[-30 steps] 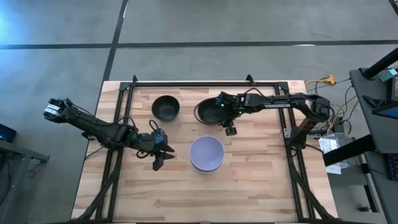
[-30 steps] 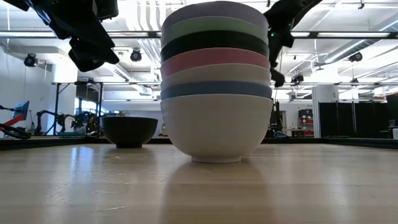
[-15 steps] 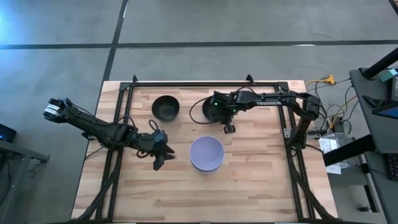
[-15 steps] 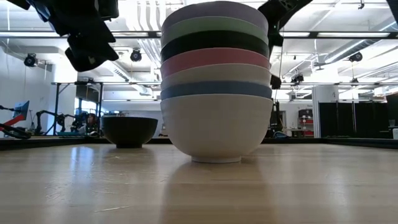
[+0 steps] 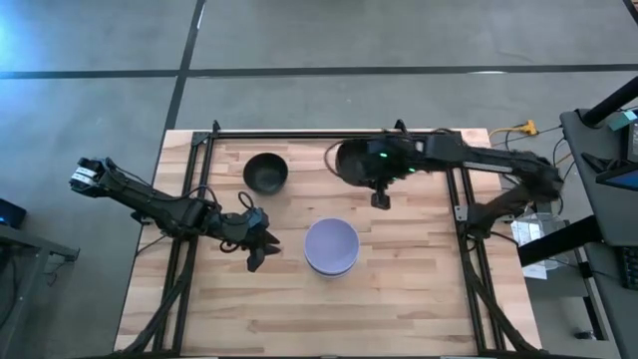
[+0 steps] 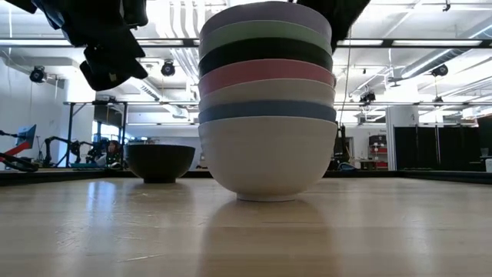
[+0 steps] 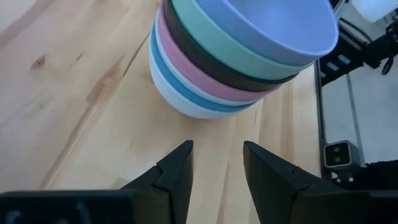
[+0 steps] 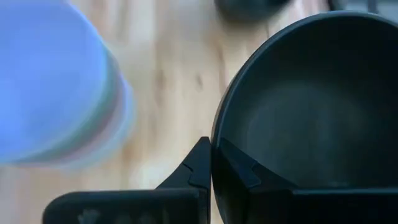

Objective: Nest bowls inside each other
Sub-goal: Stack the right black bowl on top of the purple bowl

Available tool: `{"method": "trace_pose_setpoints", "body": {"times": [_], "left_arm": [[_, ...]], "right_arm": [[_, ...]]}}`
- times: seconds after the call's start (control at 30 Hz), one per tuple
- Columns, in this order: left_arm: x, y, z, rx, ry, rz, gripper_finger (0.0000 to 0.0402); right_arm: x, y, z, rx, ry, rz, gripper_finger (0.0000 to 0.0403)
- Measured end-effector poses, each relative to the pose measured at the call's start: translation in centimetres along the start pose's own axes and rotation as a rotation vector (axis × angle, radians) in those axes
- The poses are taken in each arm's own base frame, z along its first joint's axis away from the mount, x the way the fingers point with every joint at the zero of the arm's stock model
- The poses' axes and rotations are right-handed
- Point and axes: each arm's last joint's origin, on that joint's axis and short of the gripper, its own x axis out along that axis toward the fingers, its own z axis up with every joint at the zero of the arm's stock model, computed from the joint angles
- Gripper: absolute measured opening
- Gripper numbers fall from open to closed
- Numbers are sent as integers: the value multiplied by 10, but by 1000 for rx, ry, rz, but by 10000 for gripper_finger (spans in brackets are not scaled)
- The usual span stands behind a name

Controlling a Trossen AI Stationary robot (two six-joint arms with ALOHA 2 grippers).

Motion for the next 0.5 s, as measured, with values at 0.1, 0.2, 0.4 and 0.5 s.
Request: {"method": "trace_pose_setpoints", "body": {"times": [0.1,0.2,0.4,0.5], "left_arm": [[0,1,-1,59,6,6,125],[0,0,-1,100,13,-4,125],[-5,-3,-2,98,88,-128,125],[-8,-4,-2,131,96,-164,125]], "right_arm": [[-30,27,5,40,-191,39,9],[-51,55,10,100,-440,132,9],[-63,108,21,209,-948,328,9],[-53,138,25,146,-1003,321,9]]}}
